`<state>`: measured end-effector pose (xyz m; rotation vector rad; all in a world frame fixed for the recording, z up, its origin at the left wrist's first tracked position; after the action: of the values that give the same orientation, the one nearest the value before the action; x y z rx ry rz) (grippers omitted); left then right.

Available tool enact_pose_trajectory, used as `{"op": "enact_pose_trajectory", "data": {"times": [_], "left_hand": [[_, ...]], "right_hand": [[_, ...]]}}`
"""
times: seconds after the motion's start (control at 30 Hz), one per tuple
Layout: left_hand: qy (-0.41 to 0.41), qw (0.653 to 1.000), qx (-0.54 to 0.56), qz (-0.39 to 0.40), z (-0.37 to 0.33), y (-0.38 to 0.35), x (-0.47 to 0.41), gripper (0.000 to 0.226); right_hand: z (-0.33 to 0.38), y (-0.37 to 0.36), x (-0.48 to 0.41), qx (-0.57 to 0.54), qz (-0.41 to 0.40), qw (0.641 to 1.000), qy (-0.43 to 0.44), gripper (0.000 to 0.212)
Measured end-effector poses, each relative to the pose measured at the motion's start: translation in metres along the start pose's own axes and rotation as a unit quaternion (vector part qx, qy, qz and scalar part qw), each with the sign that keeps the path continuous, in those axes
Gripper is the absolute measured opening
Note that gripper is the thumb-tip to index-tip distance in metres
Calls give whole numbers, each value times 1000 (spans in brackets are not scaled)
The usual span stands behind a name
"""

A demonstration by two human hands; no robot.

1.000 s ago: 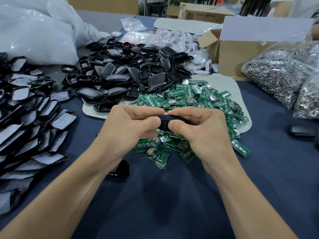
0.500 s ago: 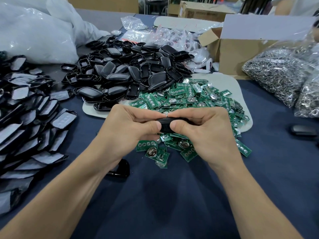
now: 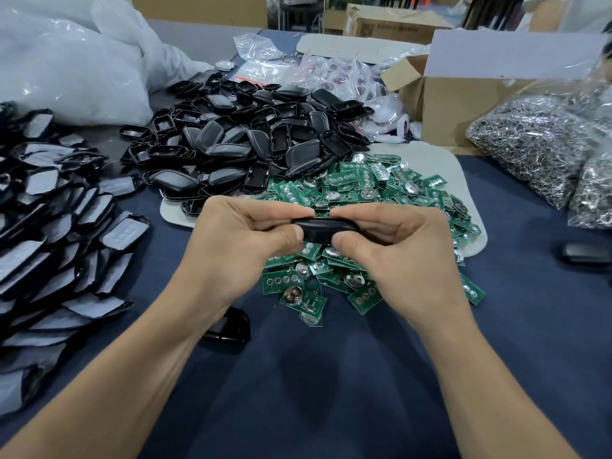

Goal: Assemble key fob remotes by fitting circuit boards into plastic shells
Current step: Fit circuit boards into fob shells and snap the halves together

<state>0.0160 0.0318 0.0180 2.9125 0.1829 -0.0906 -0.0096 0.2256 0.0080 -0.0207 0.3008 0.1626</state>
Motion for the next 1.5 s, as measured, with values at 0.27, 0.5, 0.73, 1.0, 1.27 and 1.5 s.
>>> {"op": "enact_pose_trajectory", "data": {"times": [0.27,0.5,0.73,1.0,1.27,1.5], "left_hand": [[16,999,21,19,2,-3,2,27],[-21,996,-76,-49,1,-9,7,18],[-87,990,-69,-81,4,-9,9,27],[-116,984,-91,-104,4,-11,12,27],[-104,988,-112,-17,0,-8,7,19],[-166,968,-182,-39,2,-9,13,31]], "right_hand": [[-1,0,-1,-6,-24,999,-24,24],[-1,-3,2,9,-26,999,-28,24],[3,-15,4,-52,-16,998,-37,20],[3,-19,8,-100,-44,994,-31,22],[6,-16,5,-137,-34,990,-20,25],[7,-12,3,-109,15,993,-37,19]]}}
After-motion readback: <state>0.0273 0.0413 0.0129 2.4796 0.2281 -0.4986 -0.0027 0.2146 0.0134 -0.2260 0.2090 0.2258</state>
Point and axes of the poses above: each hand's wrist, its own x-axis away from the middle knuckle, its own y-axis out of the back of the hand, z = x × y, the point moved 1 cm from there along -x, towards the middle knuckle, and after that the axes turned 11 degrees about -x, right-handed, at the moved point
